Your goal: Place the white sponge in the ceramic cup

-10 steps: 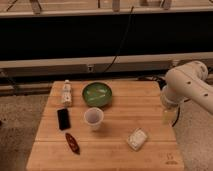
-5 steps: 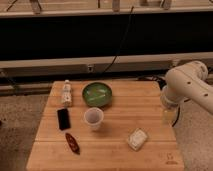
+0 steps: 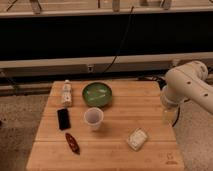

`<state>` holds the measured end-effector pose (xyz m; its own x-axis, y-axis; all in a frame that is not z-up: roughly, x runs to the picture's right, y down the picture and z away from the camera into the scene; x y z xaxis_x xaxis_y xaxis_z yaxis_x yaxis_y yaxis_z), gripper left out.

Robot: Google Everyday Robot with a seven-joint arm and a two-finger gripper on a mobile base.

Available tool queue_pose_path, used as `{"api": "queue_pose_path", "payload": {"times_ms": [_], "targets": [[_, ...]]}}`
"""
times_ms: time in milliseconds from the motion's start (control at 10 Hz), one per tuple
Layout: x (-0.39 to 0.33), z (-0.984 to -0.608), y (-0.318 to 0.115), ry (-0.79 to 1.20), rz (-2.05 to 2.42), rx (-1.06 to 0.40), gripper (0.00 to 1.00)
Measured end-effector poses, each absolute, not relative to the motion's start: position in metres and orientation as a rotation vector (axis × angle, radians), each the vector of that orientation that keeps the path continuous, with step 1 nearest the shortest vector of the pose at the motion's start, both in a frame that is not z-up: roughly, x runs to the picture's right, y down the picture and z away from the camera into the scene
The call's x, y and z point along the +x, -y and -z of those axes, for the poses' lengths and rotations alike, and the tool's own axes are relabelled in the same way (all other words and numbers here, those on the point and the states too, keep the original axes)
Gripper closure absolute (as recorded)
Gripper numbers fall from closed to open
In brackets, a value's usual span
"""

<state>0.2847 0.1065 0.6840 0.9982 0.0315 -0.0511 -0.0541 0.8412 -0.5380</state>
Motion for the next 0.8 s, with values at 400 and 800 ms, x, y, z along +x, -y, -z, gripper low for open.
{"api": "queue_pose_path", "payload": {"times_ms": [400,800], "targets": [[0.276,-0.69,-0.122,-0.022,0.002,-0.564,0.2],[0.26,-0.703,-0.153,0.013,0.087,-0.557,0.2]]}}
